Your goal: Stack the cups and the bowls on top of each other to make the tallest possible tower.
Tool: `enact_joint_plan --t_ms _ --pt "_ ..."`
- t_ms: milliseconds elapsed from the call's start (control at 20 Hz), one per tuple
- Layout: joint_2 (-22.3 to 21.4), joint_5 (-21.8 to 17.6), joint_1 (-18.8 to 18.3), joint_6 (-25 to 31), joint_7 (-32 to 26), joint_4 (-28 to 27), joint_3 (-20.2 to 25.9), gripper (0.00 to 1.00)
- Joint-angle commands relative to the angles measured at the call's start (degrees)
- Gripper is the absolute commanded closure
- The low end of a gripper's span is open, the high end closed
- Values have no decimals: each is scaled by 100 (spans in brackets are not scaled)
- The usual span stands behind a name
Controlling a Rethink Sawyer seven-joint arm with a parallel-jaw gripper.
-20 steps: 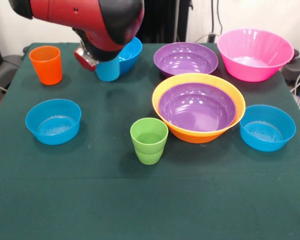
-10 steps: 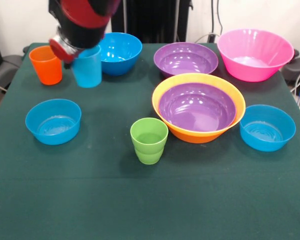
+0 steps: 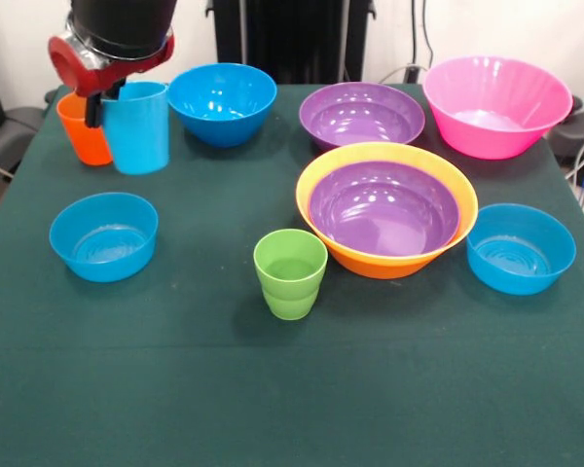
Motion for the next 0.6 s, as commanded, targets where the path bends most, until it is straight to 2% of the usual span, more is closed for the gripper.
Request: enact_joint_plan --t_ms 50,400,600 --pt "638 300 110 -325 998 16 412 100" --pt "959 699 197 -158 1082 -185 444 100" --pt "1038 782 300 -246 1152 -319 390 100"
